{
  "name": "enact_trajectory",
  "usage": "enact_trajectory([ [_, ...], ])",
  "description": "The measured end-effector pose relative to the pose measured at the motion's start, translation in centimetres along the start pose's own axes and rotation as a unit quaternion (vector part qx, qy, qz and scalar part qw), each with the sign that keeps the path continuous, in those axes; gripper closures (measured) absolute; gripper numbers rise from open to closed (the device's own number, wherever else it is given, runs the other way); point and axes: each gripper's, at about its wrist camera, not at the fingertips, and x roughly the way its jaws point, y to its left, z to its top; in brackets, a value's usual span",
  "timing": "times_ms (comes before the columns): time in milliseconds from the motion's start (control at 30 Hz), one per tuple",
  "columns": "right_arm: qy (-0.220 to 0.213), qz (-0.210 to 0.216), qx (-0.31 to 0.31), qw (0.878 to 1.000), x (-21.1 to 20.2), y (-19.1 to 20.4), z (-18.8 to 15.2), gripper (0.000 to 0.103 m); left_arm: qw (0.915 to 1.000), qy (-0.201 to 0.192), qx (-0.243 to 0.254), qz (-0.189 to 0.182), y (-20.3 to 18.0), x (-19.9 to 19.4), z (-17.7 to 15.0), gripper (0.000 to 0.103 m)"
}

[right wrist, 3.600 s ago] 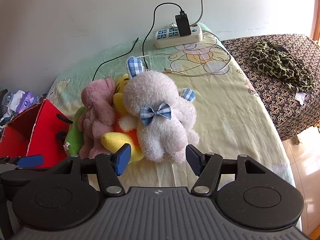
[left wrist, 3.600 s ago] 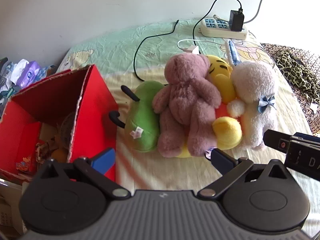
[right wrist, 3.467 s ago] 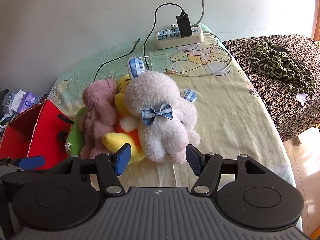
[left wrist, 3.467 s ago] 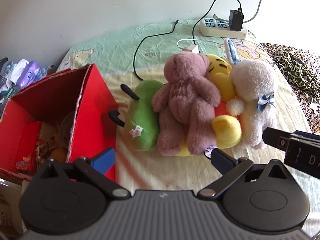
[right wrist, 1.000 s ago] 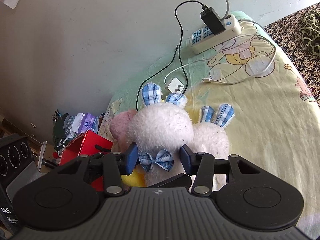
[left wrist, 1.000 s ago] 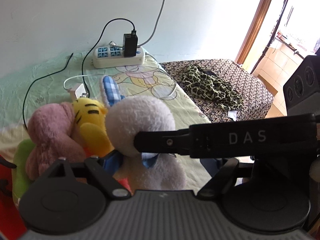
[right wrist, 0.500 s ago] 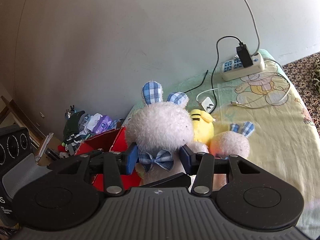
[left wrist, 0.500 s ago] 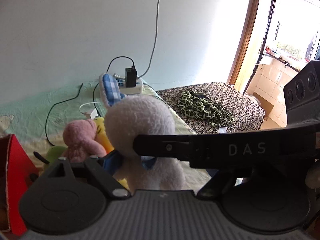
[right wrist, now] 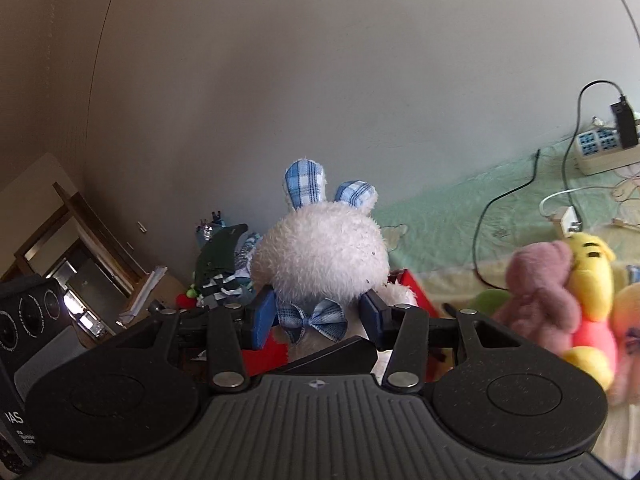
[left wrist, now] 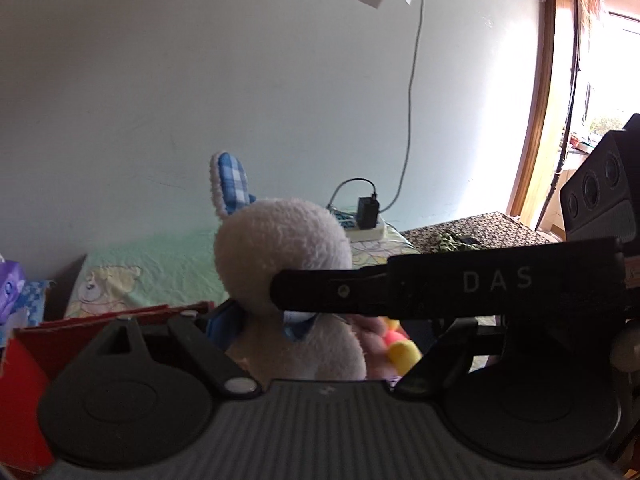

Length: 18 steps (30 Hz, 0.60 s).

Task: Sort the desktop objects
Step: 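Lift the white bunny with the right gripper and carry it into the red box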

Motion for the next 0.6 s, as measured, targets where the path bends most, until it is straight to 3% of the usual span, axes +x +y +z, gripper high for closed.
enact_trajectory([
  [267,0.038,0.026,0.031,0.998,9.0,4.2,-2.7,0.054,0.9984,0.028,-0.018,0.046,9.9,-2.3,-1.9,0.022],
  [600,0.086,0.037,0.125,0.988,15.9,6.5,-6.2,0.054,0.9941,0.073,-0.027,0.076,18.0,-2.7,-4.7,0.022],
])
